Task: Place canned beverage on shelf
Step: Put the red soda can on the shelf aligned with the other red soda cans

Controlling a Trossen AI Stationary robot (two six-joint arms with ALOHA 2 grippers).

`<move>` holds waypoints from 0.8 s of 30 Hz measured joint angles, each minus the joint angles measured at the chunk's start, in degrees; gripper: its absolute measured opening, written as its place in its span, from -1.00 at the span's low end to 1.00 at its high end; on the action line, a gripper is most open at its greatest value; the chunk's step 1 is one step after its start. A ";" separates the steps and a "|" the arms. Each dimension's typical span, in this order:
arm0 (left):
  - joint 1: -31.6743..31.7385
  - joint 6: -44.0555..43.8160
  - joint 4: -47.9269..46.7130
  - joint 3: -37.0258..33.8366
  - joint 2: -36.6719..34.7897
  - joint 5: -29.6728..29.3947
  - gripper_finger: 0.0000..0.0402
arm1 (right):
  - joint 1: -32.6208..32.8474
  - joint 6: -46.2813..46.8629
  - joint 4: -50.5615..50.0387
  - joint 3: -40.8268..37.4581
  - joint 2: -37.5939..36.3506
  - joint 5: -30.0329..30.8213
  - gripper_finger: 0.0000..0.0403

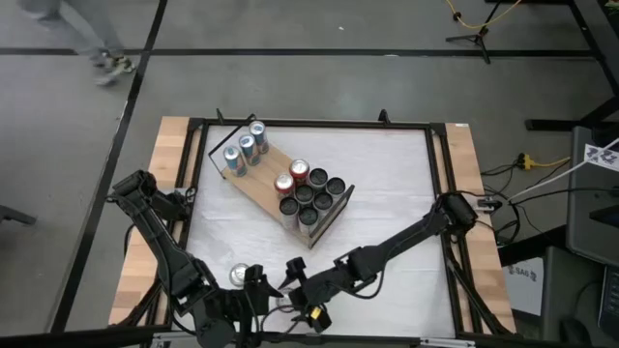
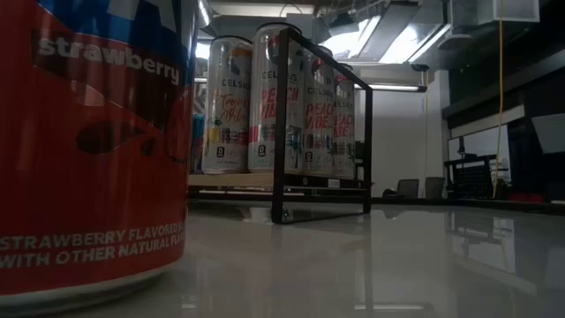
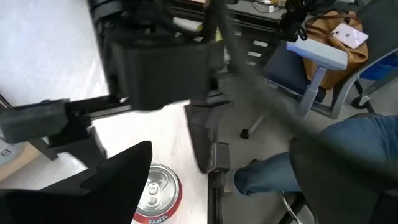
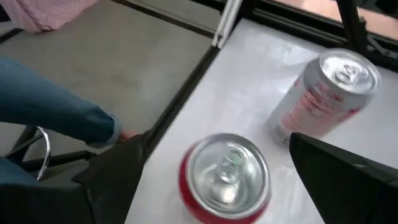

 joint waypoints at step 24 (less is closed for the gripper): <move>0.00 0.00 -0.02 0.00 0.00 -0.09 0.86 | -0.75 0.26 -0.01 0.00 5.59 0.58 0.95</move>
